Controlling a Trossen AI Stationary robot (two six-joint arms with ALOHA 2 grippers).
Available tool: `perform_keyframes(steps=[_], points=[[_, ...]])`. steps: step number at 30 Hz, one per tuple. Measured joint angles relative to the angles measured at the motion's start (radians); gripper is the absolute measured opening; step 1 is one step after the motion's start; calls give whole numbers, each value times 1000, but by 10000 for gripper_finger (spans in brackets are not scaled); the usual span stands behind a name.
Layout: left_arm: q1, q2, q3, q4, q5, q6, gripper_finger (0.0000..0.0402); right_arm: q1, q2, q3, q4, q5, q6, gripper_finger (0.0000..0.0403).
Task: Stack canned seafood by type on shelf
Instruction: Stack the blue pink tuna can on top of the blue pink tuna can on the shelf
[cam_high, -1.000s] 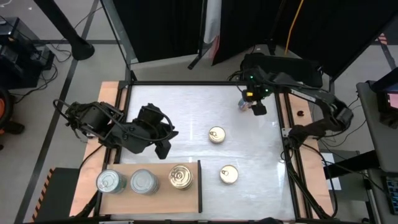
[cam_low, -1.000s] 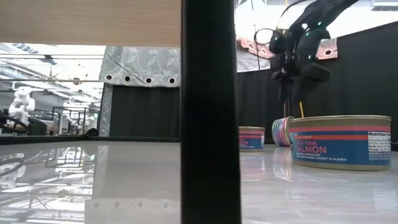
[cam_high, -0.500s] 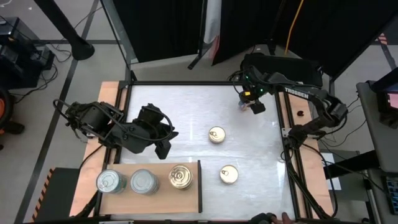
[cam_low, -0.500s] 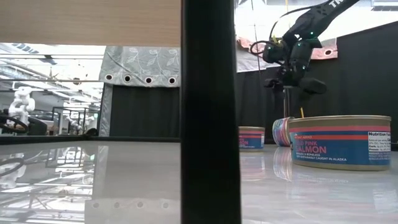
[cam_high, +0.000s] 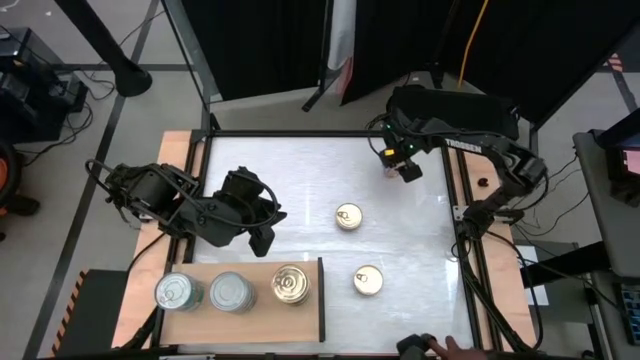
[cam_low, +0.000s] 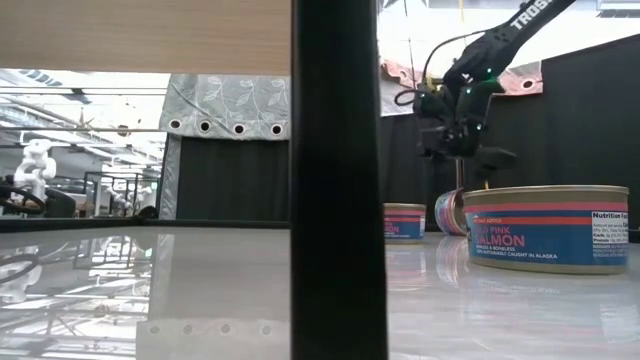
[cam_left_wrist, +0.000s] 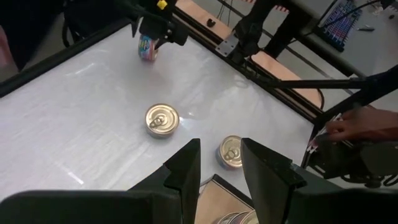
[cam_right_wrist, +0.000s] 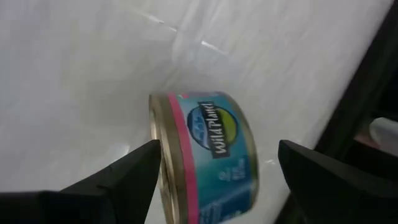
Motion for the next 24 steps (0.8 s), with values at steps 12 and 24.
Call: perform_keyframes(steps=[12,24], points=[[-1,0,0,0,9,29,121,1,82,0,26,25,97,282],[-1,0,0,-5,21,84,121,31,50,53,-165,25,324,168]])
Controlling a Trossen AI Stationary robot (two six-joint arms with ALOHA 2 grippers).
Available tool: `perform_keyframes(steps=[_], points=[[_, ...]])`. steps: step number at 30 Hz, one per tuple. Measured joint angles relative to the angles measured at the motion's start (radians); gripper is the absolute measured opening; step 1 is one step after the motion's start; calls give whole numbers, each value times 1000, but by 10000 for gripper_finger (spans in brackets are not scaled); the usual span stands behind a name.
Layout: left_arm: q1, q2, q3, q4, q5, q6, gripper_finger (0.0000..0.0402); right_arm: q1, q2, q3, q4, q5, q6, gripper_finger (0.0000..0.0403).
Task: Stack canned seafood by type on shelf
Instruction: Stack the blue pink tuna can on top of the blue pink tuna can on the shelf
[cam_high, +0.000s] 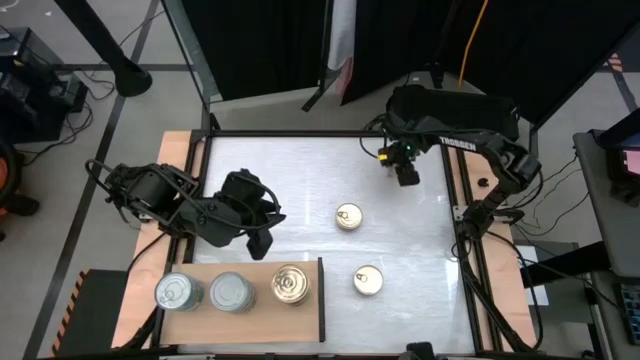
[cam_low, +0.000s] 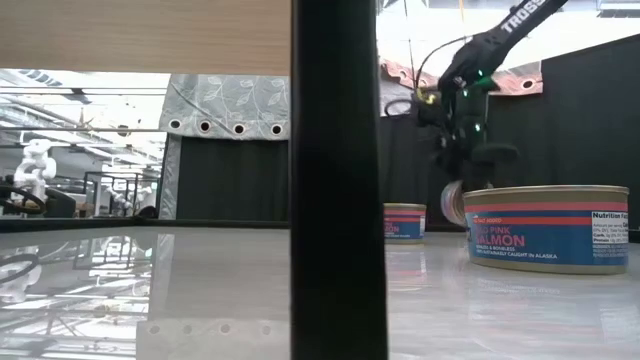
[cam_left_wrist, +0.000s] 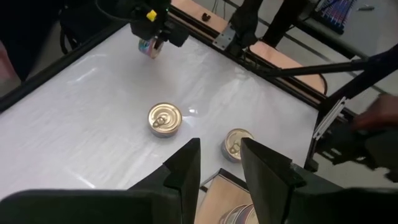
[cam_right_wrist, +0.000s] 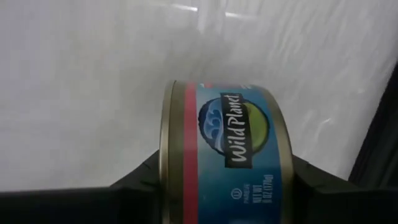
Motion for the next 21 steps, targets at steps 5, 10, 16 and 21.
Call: perform_keyframes(steps=[5,10,16,21], points=[[10,0,0,0,0,22,121,29,0,167,-265,-105,212,171],[21,0,0,0,4,23,121,44,-4,365,-463,-498,555,188],[21,0,0,0,15,62,121,131,-100,450,-338,-935,1029,173],[21,0,0,0,59,101,121,299,-219,456,-44,-982,1423,188]])
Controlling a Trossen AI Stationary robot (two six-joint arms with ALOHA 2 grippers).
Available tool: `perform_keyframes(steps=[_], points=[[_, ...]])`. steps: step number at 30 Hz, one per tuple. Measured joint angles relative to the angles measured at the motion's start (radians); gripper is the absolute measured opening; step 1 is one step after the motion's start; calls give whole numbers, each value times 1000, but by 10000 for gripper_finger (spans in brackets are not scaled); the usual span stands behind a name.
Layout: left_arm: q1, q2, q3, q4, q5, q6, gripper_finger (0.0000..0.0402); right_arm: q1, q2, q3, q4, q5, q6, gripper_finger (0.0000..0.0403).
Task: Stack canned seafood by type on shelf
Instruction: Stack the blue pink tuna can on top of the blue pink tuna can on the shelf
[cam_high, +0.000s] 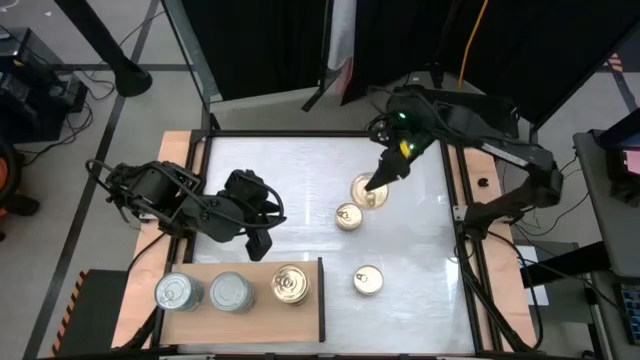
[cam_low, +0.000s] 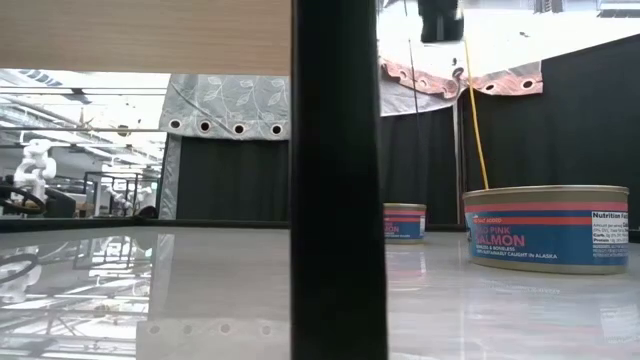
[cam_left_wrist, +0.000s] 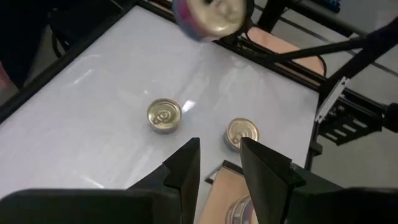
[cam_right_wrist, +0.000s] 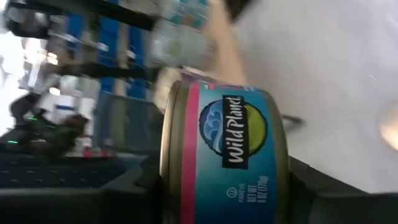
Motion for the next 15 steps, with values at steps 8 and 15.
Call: perform_keyframes(steps=[8,15], points=[[0,0,0,-2,66,38,121,338,-78,0,492,403,455,207],[0,-4,0,-3,148,53,121,624,-25,0,622,740,590,184]])
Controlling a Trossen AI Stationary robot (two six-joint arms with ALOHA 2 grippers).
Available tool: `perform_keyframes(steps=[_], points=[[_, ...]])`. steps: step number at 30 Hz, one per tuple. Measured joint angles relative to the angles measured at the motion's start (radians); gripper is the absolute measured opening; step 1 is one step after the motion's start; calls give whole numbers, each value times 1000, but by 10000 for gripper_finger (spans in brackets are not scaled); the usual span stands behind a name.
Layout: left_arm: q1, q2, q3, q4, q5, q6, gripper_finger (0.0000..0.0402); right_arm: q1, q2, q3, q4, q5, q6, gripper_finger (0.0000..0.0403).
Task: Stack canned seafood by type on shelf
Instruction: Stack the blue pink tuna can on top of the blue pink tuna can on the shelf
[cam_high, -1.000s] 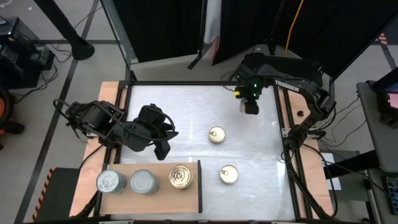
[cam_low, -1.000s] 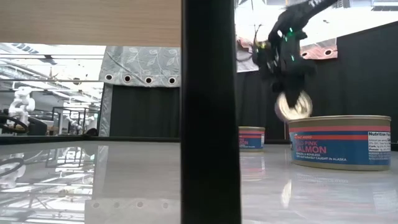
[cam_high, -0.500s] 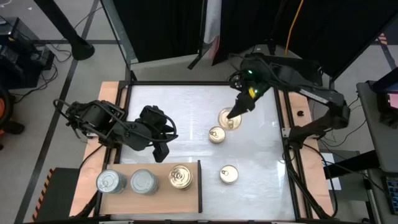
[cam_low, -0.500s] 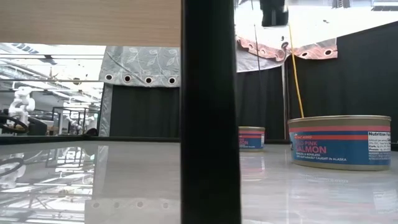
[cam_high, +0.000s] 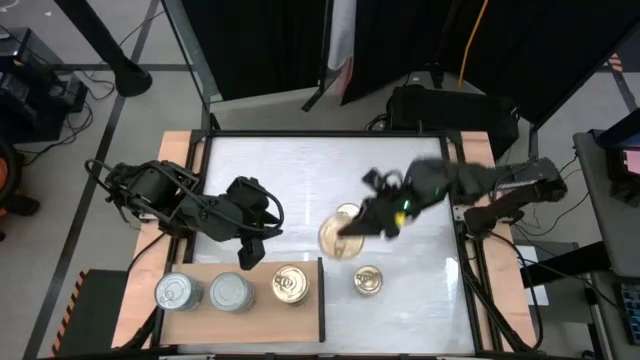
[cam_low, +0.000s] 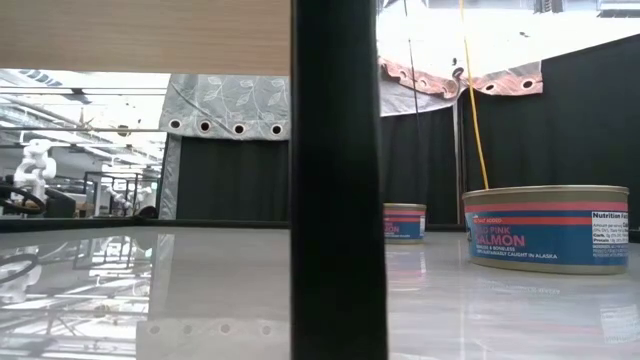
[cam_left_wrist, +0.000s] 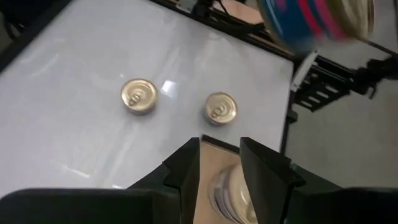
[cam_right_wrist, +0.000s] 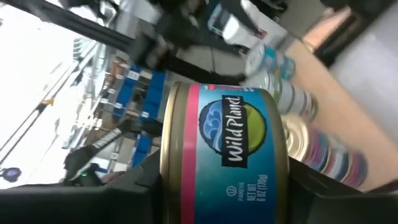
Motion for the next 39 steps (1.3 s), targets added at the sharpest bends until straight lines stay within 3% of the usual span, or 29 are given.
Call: perform_keyframes(steps=[6,12,22,39], points=[[-9,-11,0,-19,63,0,121,159,104,0,93,180,98,177],[-15,-44,0,-42,63,-2,121,205,242,0,311,289,183,188],[-20,-71,0,-42,44,-54,121,175,391,-1,508,295,220,184],[-141,-69,0,-5,5,-100,121,164,392,-1,351,260,138,183]])
